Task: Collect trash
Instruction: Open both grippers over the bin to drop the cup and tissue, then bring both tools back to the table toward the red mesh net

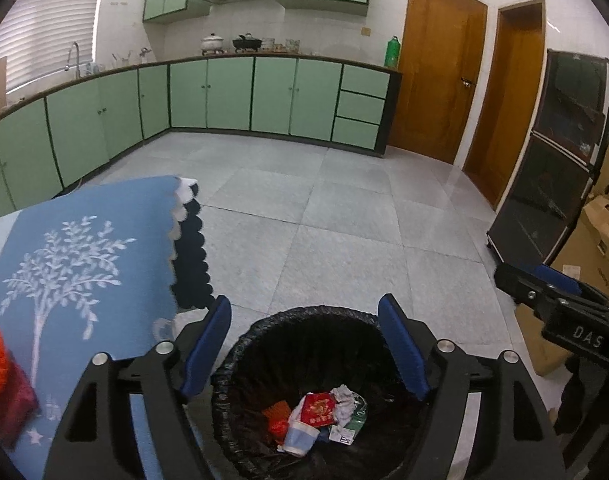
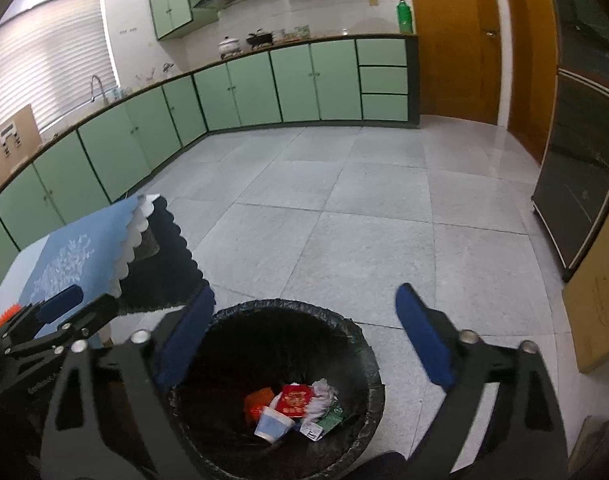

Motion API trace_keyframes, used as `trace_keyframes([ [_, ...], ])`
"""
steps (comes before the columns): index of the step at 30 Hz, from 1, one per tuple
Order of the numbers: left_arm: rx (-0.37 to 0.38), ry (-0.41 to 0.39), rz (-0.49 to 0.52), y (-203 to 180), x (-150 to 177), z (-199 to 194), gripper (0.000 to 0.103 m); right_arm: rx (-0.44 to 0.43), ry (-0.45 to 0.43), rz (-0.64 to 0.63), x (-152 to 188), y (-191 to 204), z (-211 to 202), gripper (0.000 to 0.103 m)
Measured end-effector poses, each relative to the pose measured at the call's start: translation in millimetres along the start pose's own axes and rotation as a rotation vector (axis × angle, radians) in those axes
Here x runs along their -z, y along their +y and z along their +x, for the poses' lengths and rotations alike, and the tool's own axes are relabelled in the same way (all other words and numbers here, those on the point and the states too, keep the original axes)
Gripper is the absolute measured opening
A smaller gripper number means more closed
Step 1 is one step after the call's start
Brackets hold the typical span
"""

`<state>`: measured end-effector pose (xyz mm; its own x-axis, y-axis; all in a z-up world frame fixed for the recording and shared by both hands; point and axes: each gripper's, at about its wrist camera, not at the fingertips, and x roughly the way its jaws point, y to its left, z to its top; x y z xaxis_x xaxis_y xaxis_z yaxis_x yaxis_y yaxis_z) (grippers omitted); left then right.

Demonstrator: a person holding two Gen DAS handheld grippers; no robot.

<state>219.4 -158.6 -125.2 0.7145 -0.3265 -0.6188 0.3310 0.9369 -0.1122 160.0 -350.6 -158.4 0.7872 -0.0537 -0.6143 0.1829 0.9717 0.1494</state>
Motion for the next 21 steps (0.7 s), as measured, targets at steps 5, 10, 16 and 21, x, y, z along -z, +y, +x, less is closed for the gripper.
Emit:
trace_keyframes([
  [5,-0.031,-0.030,-0.011,18,-3,-29,0.076,-0.023,-0.026,-0.015,-3,14,-19,0.090],
  [10,-0.073,-0.066,-0.029,41,-2,-66,0.078,-0.059,-0.051,-0.033,-5,37,-40,0.091],
  [16,-0.147,-0.089,-0.063,82,13,-109,0.079,-0.117,-0.068,-0.065,-1,80,-57,0.091],
  [21,-0.215,-0.100,-0.093,116,26,-136,0.079,-0.172,-0.052,-0.099,7,122,-59,0.091],
])
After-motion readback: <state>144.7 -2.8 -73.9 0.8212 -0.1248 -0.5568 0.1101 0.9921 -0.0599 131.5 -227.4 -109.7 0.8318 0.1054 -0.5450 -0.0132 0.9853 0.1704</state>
